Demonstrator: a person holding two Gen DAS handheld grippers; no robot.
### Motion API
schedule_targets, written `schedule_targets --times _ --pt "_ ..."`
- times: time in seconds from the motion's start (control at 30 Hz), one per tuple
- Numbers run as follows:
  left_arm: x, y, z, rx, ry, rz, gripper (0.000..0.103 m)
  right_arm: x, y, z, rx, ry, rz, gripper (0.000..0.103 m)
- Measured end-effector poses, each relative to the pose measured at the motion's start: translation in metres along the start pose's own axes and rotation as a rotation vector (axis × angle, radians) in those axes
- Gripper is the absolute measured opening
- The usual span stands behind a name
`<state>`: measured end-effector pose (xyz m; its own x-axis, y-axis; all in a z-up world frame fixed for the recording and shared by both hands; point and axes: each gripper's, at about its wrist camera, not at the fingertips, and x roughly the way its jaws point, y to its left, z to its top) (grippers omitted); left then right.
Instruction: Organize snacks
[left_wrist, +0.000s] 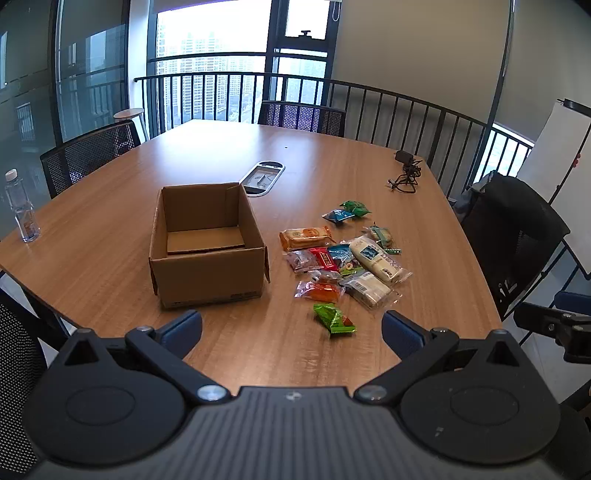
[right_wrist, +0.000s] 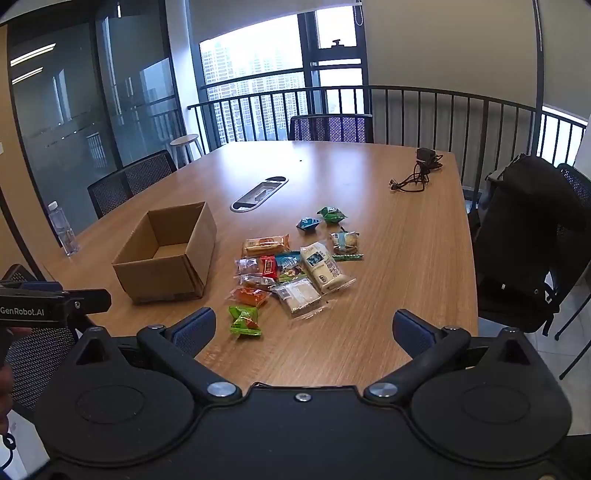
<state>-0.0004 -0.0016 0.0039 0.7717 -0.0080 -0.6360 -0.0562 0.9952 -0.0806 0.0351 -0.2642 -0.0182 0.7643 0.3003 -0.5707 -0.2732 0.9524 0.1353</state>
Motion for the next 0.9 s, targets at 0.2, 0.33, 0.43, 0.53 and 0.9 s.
schedule_targets --times 0.2,0.33,0.43,0.53,0.9 --pt "-0.0001 -0.0002 0.0 0.0 0.002 0.0 0.103 -0.001 0.0003 0.0005 0.0 -0.003 0.003 0.103" --pt "-0.0002 -0.0008 0.0004 -0.001 0.003 -0.001 0.103 -0.0016 0.0005 0.0005 0.0 -0.006 0.003 0.103" --pt "-0.0003 -0.0007 0.0002 -0.001 0.002 0.0 0.103 -0.0023 0.0004 0.0007 0.003 -0.008 0.003 0.103" --pt "-0.0004 -0.0008 0.0003 -0.001 0.003 -0.001 0.103 -0.003 0.0003 0.0009 0.001 -0.008 0.004 0.103" --pt "-0.0018 -0.0008 0.0027 0.004 0.001 -0.006 0.103 -0.0031 -0.0028 0.0036 0.004 -0.006 0.0 0.103"
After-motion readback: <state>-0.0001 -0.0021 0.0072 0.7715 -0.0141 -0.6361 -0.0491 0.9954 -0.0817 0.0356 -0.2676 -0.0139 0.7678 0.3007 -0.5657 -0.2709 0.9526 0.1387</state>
